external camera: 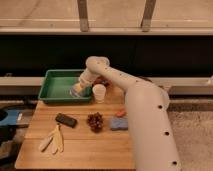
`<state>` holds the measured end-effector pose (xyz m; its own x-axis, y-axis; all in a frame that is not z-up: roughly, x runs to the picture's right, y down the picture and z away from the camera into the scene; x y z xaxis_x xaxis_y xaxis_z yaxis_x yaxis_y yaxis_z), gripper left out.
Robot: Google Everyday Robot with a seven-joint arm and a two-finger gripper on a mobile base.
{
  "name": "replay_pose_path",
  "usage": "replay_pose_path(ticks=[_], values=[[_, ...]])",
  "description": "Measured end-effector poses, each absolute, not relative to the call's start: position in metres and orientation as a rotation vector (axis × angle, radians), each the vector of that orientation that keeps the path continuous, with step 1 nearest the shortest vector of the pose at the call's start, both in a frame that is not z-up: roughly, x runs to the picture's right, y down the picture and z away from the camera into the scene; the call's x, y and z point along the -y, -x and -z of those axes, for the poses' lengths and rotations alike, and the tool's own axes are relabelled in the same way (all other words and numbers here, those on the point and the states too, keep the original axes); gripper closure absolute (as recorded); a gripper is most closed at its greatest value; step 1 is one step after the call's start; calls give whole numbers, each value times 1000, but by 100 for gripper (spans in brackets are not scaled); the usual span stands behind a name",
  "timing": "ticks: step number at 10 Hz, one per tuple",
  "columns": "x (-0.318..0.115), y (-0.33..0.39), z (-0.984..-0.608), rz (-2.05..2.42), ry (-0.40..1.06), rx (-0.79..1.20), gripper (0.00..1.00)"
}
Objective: Wipe tray with towel
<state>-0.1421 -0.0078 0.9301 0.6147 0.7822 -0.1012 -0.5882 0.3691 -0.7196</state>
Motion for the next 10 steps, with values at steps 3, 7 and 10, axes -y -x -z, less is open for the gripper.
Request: replay_pose_path(ticks=[3,7,10], values=[[35,137,-951,-912,767,271,100],[60,188,-966,-849,768,316,100],[40,211,-943,-787,784,346,100]])
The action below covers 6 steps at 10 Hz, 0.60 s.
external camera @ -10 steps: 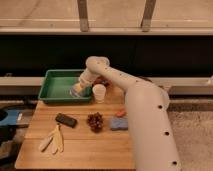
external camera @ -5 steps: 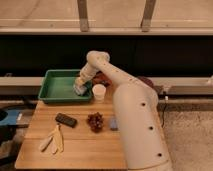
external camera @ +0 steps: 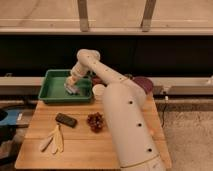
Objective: Wipe tray with towel
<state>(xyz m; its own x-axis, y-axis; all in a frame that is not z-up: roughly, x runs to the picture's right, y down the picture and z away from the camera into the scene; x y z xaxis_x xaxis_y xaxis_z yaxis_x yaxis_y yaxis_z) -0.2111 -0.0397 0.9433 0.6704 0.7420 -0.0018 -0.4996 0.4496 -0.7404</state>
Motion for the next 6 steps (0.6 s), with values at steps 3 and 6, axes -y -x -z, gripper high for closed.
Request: replay_pose_path(ticks=[3,6], values=[[19,199,-916,-792,784,349,100],[23,159,-911,-863,748,322,100]])
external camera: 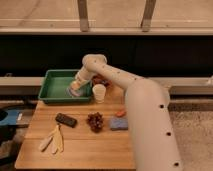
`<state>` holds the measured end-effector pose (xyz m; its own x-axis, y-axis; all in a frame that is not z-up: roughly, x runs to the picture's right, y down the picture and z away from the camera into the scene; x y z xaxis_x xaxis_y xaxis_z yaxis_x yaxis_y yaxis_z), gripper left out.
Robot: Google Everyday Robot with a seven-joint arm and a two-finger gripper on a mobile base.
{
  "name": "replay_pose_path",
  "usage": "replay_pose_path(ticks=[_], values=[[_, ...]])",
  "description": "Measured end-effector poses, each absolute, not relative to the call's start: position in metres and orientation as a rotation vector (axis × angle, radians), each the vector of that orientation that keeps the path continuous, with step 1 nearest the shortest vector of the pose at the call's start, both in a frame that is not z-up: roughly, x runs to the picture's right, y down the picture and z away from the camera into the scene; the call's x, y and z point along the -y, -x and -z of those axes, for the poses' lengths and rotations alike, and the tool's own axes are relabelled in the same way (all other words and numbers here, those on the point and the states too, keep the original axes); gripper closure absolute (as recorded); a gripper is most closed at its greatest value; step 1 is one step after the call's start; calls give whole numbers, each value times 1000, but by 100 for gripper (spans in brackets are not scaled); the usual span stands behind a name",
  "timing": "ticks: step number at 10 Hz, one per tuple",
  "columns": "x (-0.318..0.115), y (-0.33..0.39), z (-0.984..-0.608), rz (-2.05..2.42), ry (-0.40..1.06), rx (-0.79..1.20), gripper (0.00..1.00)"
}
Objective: Wipe tray with towel
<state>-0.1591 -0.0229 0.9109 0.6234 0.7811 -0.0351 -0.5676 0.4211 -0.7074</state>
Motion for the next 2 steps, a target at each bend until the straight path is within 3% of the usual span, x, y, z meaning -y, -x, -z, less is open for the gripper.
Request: replay_pose_path(ticks=[2], values=[[39,147,-918,-922,738,331,100]])
